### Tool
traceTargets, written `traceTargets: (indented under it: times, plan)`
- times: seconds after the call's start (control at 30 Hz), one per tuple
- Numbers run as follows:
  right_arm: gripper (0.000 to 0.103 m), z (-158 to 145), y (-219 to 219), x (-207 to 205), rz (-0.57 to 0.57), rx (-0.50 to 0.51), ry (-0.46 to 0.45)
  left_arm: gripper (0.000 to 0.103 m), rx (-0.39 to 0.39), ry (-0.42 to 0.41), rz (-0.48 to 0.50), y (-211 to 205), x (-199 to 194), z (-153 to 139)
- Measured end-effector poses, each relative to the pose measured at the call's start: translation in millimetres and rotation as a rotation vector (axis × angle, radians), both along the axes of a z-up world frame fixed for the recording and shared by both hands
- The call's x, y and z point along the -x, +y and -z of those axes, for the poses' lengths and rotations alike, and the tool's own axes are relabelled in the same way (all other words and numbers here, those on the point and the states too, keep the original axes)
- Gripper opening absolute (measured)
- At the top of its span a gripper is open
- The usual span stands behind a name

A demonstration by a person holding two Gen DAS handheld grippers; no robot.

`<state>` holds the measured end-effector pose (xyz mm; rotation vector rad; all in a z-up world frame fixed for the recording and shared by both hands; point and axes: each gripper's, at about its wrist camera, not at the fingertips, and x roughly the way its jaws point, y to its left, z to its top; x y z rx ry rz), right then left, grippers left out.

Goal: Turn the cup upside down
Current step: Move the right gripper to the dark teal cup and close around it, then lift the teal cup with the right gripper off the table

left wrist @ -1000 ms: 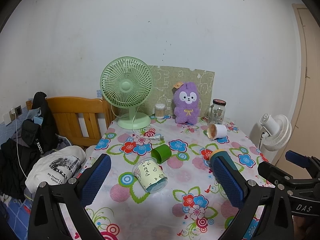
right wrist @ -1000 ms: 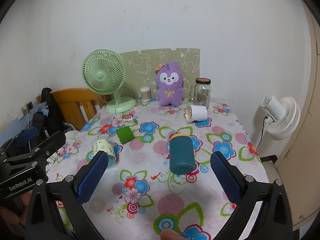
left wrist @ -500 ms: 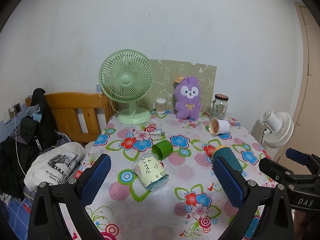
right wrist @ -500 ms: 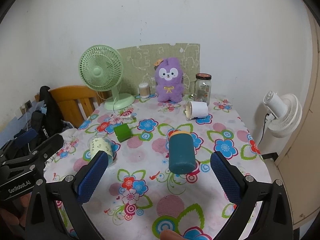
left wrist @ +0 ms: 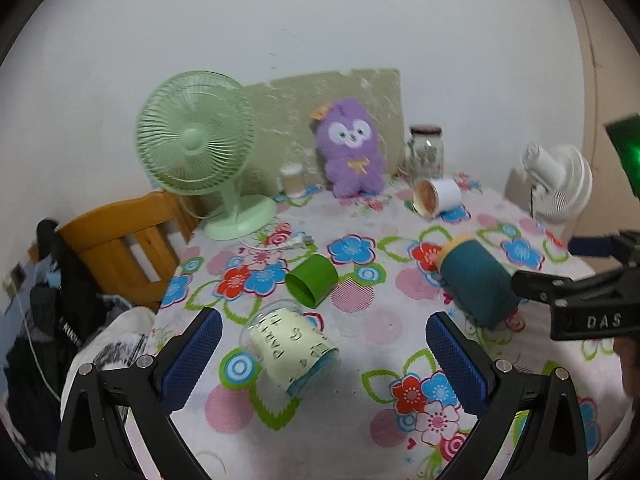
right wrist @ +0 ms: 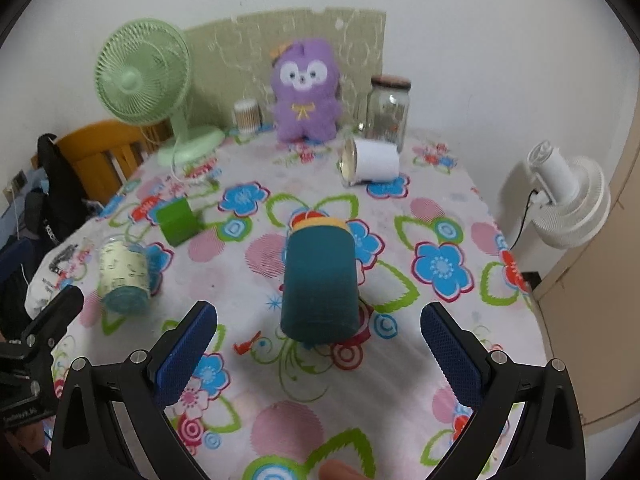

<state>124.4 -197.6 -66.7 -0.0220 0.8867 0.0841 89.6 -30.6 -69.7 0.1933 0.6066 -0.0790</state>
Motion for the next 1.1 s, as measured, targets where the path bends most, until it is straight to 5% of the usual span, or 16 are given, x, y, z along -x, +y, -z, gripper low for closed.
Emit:
traceTargets:
  times: [0.4,0.67,0.83,1.1]
  plan:
    - [0.103,55.1,0.3,-89.6,-0.021,0.010,0.253,0.103,-0.266,0.024,0.201,-46.1,-51.3,25.1]
    - [0.099,80.0,3.3,-118.8,-0.053,0.029,0.364,0.103,-0.263,0.056,0.235,-52.2,-62.6,31.7]
    - [0.069,87.0,4.3,-120.6,-0.069,0.041,0.409,0.103,-0.274,0.074,0.242,-54.8,-66.1,36.6]
    - [0.069,78.7,7.8,-113.2,-0.076,0.047,0.379,0.103,-0.244,0.070,0.240,-50.0,-61.5,28.6]
